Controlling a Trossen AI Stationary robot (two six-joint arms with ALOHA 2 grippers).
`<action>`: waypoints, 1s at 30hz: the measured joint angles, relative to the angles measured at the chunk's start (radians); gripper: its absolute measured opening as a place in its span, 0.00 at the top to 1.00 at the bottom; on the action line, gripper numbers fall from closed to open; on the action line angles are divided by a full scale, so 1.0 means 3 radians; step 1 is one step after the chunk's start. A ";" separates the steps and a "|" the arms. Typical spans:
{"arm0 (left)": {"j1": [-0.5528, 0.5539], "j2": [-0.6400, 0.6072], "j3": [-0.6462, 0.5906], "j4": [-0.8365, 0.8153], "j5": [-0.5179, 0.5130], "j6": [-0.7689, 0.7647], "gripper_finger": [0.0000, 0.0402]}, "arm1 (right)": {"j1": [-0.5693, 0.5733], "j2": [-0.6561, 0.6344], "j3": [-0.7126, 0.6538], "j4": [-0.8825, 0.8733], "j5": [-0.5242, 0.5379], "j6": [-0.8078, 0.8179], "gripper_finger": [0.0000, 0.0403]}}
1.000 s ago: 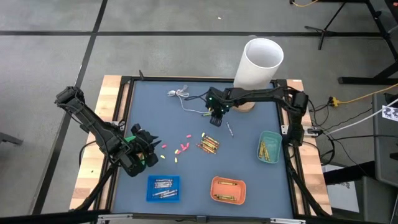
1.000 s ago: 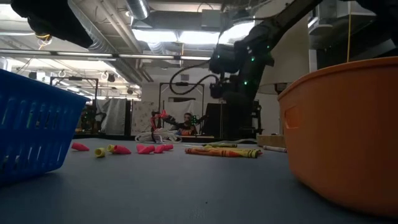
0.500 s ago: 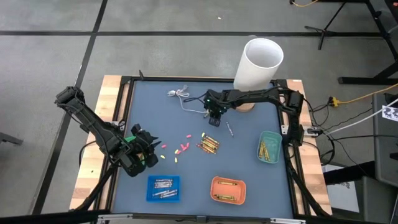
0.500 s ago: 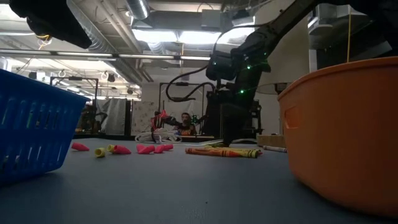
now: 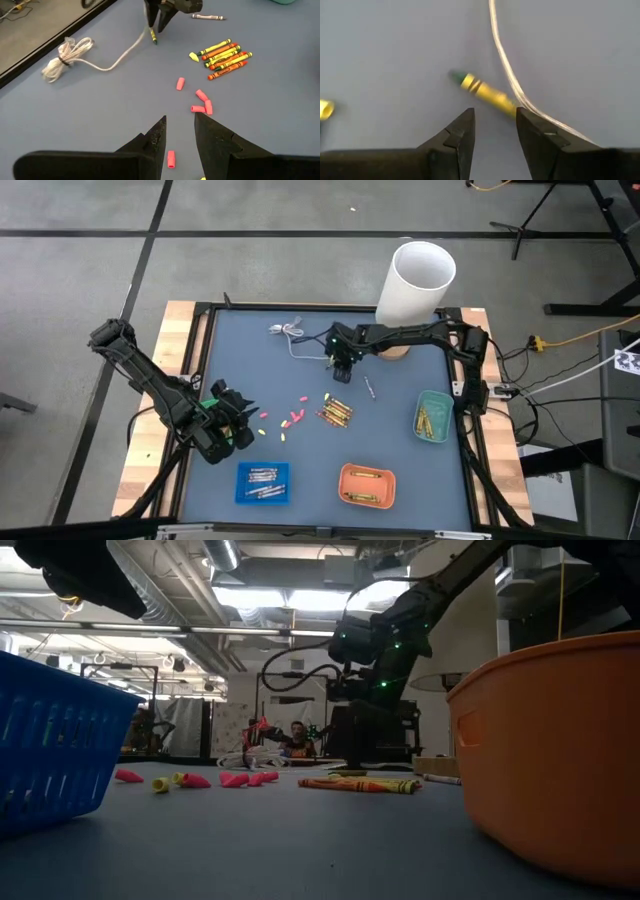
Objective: Sort crayons
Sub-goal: Put the green crayon into the orange bin
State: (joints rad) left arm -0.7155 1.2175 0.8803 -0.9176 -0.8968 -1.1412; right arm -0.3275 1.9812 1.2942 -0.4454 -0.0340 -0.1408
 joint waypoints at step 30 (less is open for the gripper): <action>-0.0001 -0.0001 0.0000 0.0028 0.0008 -0.0005 0.79 | -0.0001 0.0208 0.0022 0.0126 -0.0216 -0.0628 0.64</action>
State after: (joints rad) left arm -0.7158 1.2171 0.8803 -0.9092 -0.8944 -1.1427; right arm -0.3279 2.0436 1.3007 -0.4074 -0.0986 -0.3291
